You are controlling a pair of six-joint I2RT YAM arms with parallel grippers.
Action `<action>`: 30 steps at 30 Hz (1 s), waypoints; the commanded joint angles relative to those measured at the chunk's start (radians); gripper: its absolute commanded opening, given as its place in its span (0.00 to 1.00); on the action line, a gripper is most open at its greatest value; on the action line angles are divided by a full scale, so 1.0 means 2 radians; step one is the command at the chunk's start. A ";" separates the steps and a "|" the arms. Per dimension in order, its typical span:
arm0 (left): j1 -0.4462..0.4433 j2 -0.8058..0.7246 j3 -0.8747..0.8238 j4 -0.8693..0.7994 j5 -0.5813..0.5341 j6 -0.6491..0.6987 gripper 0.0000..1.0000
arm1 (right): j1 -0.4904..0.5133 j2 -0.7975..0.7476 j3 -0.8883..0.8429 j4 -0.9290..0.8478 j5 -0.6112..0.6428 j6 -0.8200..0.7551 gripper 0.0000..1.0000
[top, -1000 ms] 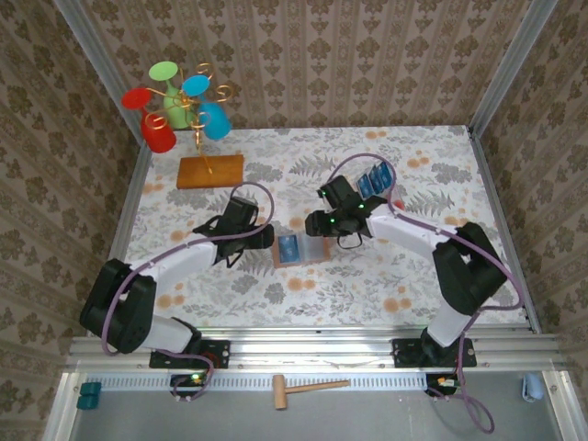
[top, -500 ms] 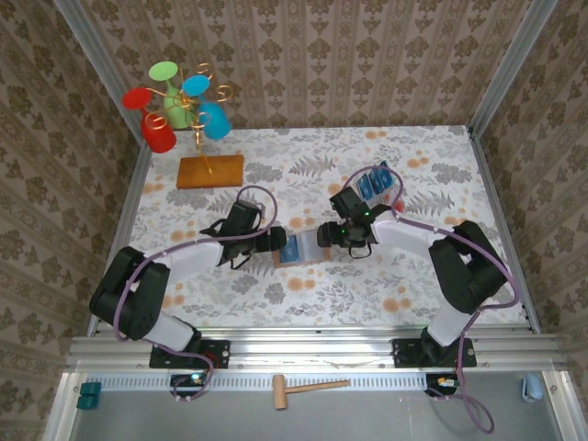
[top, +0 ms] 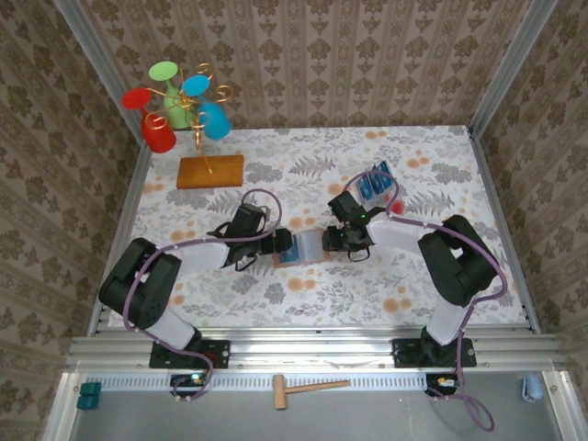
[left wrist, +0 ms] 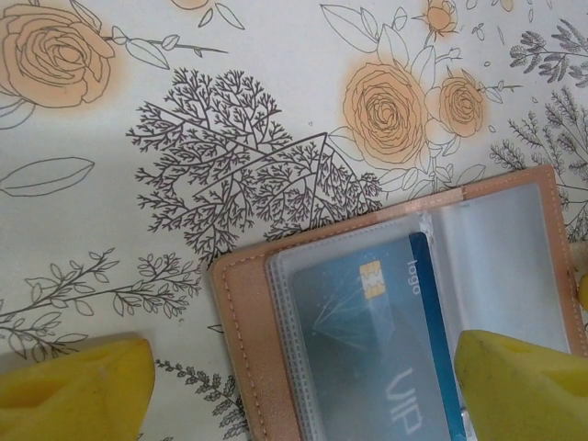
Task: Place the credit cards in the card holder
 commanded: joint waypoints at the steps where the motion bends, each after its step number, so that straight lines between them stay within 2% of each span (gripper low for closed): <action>1: -0.010 0.027 0.008 0.023 0.018 -0.011 0.87 | 0.000 0.018 -0.008 0.011 -0.005 0.004 0.42; 12: -0.024 0.047 0.012 0.092 0.046 -0.024 0.86 | 0.000 0.023 -0.017 0.017 -0.008 0.004 0.30; 16: -0.024 0.039 -0.003 0.131 0.051 -0.040 0.86 | 0.000 0.023 -0.019 0.018 -0.009 0.004 0.29; 24: -0.026 0.041 -0.005 0.150 0.055 -0.055 0.85 | 0.000 0.026 -0.021 0.024 -0.011 0.004 0.29; 30: -0.028 0.016 -0.024 0.210 0.061 -0.084 0.84 | 0.000 0.032 -0.024 0.028 -0.012 0.004 0.25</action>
